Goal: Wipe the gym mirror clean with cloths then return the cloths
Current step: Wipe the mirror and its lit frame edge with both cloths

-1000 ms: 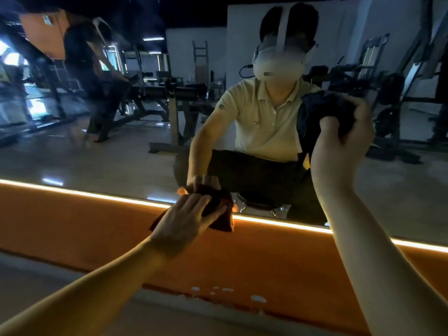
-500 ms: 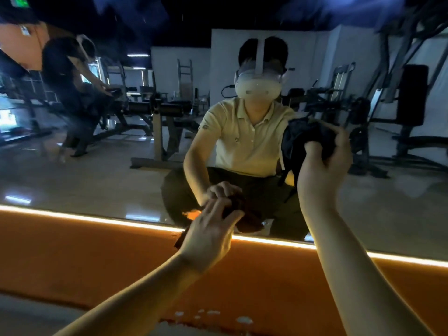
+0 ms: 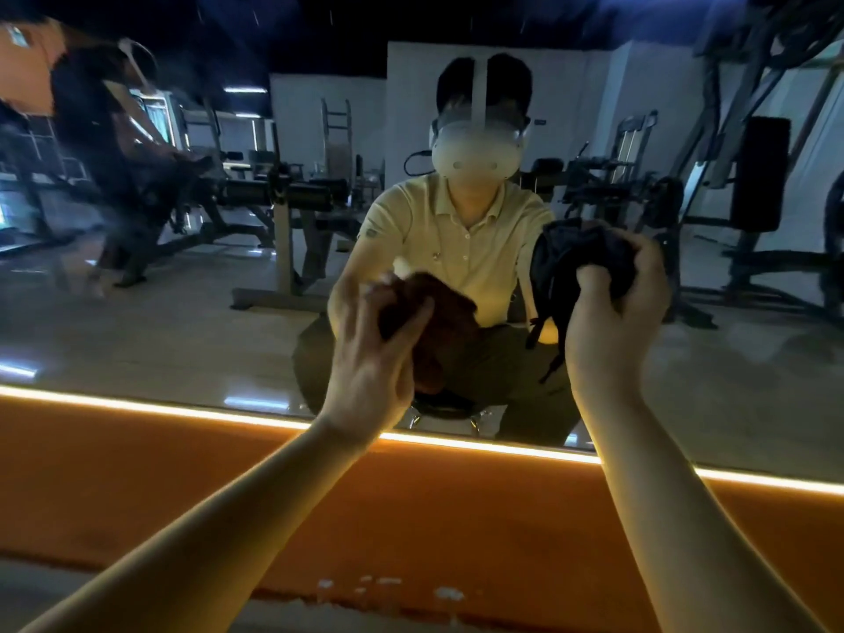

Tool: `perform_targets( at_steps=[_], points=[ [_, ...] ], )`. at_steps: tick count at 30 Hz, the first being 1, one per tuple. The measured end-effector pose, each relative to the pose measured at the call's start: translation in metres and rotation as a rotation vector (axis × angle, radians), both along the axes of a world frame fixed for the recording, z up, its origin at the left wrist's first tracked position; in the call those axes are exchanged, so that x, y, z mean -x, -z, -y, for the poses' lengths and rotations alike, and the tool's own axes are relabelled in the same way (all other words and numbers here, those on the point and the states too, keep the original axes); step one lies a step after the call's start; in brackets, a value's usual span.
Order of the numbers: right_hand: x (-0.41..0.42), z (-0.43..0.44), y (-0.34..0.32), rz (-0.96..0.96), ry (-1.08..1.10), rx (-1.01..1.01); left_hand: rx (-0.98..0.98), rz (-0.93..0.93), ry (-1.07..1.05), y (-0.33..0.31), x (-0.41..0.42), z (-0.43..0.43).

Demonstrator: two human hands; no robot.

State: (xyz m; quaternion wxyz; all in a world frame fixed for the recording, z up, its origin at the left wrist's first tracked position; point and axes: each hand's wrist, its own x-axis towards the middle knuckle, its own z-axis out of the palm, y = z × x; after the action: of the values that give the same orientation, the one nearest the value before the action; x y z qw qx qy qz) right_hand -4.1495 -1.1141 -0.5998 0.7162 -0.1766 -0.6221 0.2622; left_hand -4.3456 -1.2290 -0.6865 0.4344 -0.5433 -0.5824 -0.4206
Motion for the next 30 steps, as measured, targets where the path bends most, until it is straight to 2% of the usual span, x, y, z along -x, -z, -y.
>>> perform_targets(
  at_steps=[4,6,8,11,13,15,18,21,23,25,28,30],
  points=[
    [0.0,-0.003,0.003,0.018,-0.003,-0.009,0.566,-0.407,0.037,0.073,-0.014,0.011],
    [-0.002,-0.005,0.003,0.023,0.0,-0.016,0.632,-0.525,-0.006,0.073,-0.008,0.013],
    [-0.002,-0.007,0.002,0.007,0.004,-0.021,0.473,-0.542,-0.036,0.053,0.0,0.013],
    [-0.002,-0.008,0.001,-0.002,0.005,-0.035,0.151,-0.221,-0.109,0.014,0.021,0.015],
    [-0.002,-0.009,0.002,0.014,0.018,-0.049,0.04,-0.055,-0.178,0.009,0.022,0.014],
    [-0.003,-0.01,0.005,0.036,0.03,-0.071,0.106,-0.118,-0.163,0.027,0.009,0.013],
    [-0.005,-0.012,0.01,0.067,0.045,-0.088,0.384,-0.42,-0.094,0.072,-0.005,0.017],
    [-0.004,-0.011,0.011,0.08,0.08,-0.098,0.466,-0.483,-0.102,0.085,-0.002,0.019],
    [-0.002,-0.01,0.01,0.075,0.073,-0.077,0.424,-0.434,-0.147,0.073,0.001,0.018],
    [-0.004,-0.007,0.007,0.088,0.053,-0.056,0.272,-0.31,-0.146,0.05,0.005,0.013],
    [-0.009,0.001,0.001,0.186,0.068,-0.067,0.047,-0.122,-0.151,0.005,0.019,0.01],
    [-0.015,0.005,-0.004,0.265,0.096,-0.064,0.018,-0.085,-0.116,-0.016,0.028,0.011]
  ],
)
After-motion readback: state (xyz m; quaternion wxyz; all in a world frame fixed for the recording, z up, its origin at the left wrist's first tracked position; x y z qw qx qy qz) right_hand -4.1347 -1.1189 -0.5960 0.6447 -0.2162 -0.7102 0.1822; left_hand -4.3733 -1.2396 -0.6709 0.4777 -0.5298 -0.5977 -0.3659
